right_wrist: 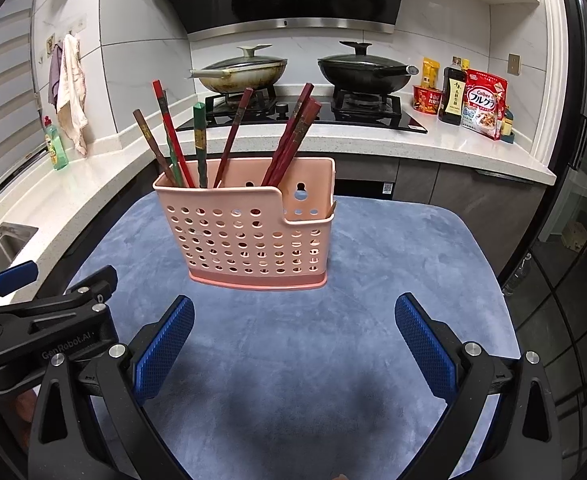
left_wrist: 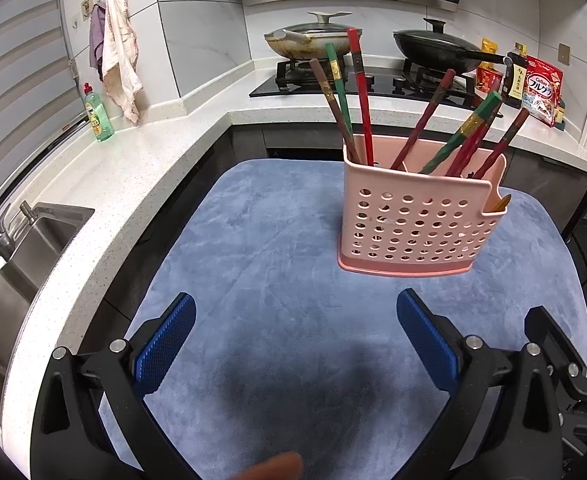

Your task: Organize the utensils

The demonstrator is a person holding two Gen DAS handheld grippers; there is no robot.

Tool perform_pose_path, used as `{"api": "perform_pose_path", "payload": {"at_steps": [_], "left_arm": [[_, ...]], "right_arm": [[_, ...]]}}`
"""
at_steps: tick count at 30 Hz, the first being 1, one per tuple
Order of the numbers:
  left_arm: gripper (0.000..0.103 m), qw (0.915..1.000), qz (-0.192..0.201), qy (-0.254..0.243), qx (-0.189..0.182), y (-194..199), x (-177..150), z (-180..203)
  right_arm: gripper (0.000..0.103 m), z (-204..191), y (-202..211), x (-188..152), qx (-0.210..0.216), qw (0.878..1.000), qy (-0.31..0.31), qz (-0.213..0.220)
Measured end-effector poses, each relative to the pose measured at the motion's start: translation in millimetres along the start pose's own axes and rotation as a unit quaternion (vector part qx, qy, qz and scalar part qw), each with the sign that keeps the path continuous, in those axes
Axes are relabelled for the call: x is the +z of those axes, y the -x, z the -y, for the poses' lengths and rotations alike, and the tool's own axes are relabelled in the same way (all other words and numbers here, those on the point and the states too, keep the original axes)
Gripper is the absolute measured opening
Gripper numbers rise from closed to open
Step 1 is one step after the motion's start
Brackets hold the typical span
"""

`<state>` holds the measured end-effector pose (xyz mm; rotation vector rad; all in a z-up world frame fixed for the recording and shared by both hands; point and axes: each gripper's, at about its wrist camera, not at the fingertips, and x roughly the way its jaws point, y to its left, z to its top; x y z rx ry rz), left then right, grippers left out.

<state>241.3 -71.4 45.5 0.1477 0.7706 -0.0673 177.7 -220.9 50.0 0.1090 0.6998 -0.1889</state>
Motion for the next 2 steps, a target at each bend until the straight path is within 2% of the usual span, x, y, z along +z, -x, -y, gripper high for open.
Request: {"api": "perform_pose_path", "payload": {"at_steps": [2], "left_arm": [[0.096,1.0000,0.001,0.000,0.003,-2.1,0.0,-0.7]], "right_arm": [[0.097,1.1,-1.8,-0.3,-0.001,1.000,0.000,-0.001]]}}
